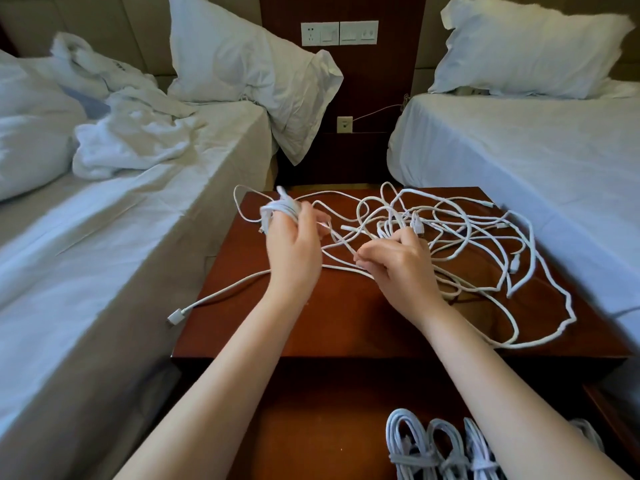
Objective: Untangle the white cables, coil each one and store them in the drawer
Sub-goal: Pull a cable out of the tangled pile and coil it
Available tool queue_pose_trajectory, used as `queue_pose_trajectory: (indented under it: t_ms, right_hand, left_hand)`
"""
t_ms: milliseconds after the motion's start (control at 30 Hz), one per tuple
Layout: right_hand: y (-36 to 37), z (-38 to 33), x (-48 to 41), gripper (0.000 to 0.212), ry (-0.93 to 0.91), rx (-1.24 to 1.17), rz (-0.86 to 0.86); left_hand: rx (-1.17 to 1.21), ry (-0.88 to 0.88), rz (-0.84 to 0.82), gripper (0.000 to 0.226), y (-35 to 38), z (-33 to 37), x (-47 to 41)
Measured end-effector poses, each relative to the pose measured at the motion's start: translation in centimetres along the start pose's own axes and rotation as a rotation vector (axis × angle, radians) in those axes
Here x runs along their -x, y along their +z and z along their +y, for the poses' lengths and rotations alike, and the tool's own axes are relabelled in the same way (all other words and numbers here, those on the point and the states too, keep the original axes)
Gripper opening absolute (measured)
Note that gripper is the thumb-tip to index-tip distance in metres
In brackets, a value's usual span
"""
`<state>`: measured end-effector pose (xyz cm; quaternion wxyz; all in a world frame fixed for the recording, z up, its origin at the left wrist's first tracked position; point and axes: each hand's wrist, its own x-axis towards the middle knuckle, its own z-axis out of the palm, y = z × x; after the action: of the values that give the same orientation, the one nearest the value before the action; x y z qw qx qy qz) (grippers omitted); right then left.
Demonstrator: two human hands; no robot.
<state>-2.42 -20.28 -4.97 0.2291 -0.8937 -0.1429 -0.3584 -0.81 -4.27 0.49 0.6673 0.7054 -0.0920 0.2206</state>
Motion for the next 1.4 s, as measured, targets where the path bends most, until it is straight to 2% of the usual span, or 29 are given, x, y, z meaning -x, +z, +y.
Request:
queue_pose_trajectory:
  t_ms: [100,200,333,467,567,633,733,833,900,967,1033,1167,1233,1300,1400]
  right_hand:
    - [-0.3,0.0,-0.2,0.004,-0.044,-0.04,0.017]
    - [-0.9,-0.2,-0.2,0.013,-0.09,-0.055,0.003]
    - [-1.0,-0.9,-0.4,0.017,-0.202,-0.011,-0.038]
    - [-1.1,-1.3,-0.2,0.025,-0.2,0.019,-0.028]
    - [-1.2,-1.6,-0.1,0.017,-0.176,0.015,0.009]
    - [-1.1,-1.8,0.1,0.01,-0.158,0.019,-0.031]
    - [-0.9,-1.4,0.5,0.02,-0.082,0.087,-0.195]
    - [-1.1,-0.8,0.5,0.042,0.076,0.135,-0.336]
    - [-1.2,-0.8,0.4,0.045,0.131,0.111,-0.356]
    - [-1.0,-0.8,0.4,0.041,0.114,0.133,-0.354]
    - [-1.2,-1.1,0.4,0.033,0.103,0.132,-0.311]
    - [-2.2,-2.6,0.0,0.029,-0.022,-0.009,0.058]
    - [-2.6,-3.6,-0.5,0.025,-0.051,-0.061,0.168]
    - [-3.0,-4.5,-0.8,0.024,-0.069,-0.152,0.161]
    - [-2.5,-5.3,-0.7,0.026,-0.104,-0.241,-0.062]
  left_hand:
    - [-0.256,0.015,-0.168,0.033,0.5,-1.6,0.7]
    - [-0.314,0.058,-0.259,0.033,0.4,-2.2,1.5]
    - [-0.299,-0.021,-0.219,0.04,0.5,-2.1,1.6]
    - [-0.306,-0.078,-0.234,0.046,0.3,-2.2,1.6]
    - [-0.387,-0.086,-0.28,0.047,0.1,-2.1,1.7]
    - [-0.469,-0.084,-0.287,0.048,-0.2,-2.1,1.8]
    - [-0.447,-0.036,-0.207,0.047,-1.0,-1.3,1.3]
    - [-0.33,0.098,0.0,0.048,-2.7,0.1,0.1]
    - [-0.295,0.161,0.123,0.048,-3.9,0.8,-0.9]
    - [-0.288,0.201,0.174,0.047,-4.6,1.0,-1.6]
    - [-0.298,0.216,0.174,0.047,-4.7,0.9,-1.7]
    - [-0.314,0.265,0.152,0.046,-4.3,0.4,-0.9]
    - [-0.328,0.291,0.124,0.045,-4.0,-0.1,-0.5]
    - [-0.354,0.305,0.088,0.046,-3.5,-0.6,-0.1]
    - [-0.356,0.269,0.06,0.048,-2.8,-1.3,0.3]
